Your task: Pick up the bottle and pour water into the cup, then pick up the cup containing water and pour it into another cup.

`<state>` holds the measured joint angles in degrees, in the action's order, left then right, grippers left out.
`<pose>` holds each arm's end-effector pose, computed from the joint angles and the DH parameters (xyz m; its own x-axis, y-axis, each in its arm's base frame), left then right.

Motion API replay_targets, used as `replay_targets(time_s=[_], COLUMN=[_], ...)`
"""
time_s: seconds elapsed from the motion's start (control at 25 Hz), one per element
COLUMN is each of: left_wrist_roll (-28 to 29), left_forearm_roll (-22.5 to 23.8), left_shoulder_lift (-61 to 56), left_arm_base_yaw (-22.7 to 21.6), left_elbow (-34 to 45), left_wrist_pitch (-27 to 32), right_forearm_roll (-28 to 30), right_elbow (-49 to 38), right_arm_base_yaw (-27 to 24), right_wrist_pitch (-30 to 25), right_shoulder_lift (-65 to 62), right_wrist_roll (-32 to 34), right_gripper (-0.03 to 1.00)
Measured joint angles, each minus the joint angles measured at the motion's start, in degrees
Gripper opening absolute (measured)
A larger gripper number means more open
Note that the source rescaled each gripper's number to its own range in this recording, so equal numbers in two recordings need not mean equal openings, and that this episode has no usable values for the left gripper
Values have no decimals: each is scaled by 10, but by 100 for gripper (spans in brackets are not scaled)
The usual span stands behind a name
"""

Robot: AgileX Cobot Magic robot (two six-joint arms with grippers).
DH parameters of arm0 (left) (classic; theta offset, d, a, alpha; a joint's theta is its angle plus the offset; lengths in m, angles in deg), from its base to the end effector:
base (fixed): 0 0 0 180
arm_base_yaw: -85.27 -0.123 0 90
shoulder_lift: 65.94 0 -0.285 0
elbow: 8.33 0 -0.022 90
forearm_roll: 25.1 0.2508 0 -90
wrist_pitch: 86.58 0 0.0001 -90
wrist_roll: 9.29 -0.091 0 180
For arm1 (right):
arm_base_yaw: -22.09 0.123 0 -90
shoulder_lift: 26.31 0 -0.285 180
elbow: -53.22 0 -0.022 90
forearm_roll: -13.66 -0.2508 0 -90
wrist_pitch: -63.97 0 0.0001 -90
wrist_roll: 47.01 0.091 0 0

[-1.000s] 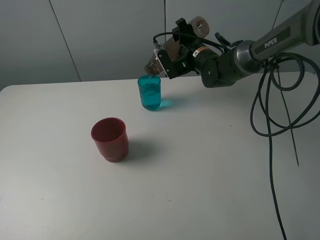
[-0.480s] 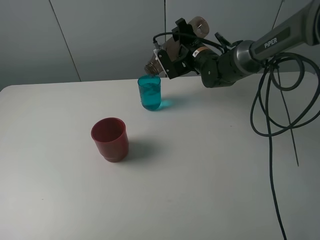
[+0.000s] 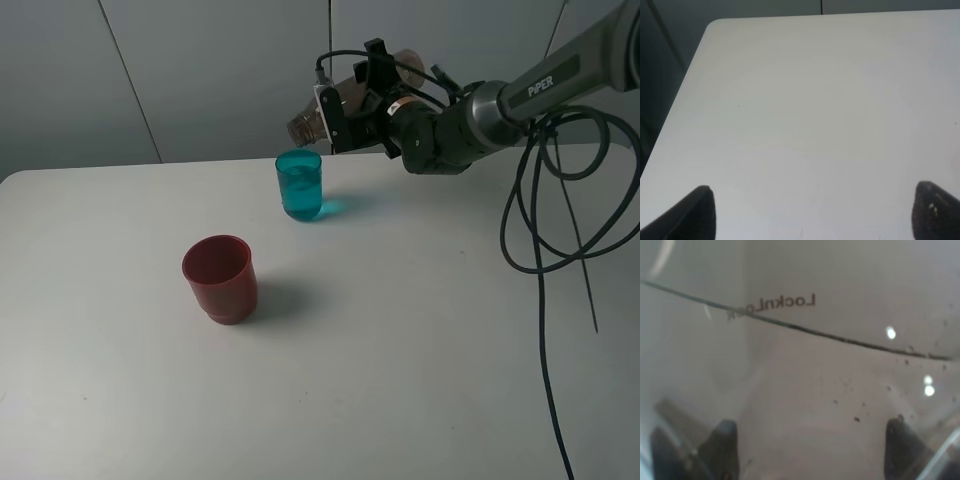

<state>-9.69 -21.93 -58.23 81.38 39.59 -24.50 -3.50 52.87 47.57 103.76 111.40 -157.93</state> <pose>-0.0077 0.0039 0.2787 -0.4668 0.0012 -0.8844 -0.0956 0.9941 0.0518 0.4433 0.1923 0.1280 0.2719 -0.9488 0.1610 -0.1149 -0.1981 -0.9734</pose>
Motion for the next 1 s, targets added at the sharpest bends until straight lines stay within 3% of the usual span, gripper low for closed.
replay_targets(time_s=[0.2,0.44,0.72,0.84,1.0], left_wrist_roll=[0,0,0,0,0], left_forearm_roll=[0,0,1,1,1], left_shoulder_lift=[0,0,0,0,0], left_arm_base_yaw=[0,0,0,0,0], left_elbow=[0,0,0,0,0], left_wrist_pitch=[0,0,0,0,0], right_forearm_roll=[-36,-50,-42,-4,60], right_elbow=[-21,-87,-212,-256,-293], right_arm_base_yaw=[9,10,-24,-56,-96], right_wrist_pitch=[-13,-29,-31,-18,4], right_shoulder_lift=[-18,-82,-171,-197,-204], right_wrist_roll=[107,324,659,835,989], right_gripper=[2,2,2,1,1])
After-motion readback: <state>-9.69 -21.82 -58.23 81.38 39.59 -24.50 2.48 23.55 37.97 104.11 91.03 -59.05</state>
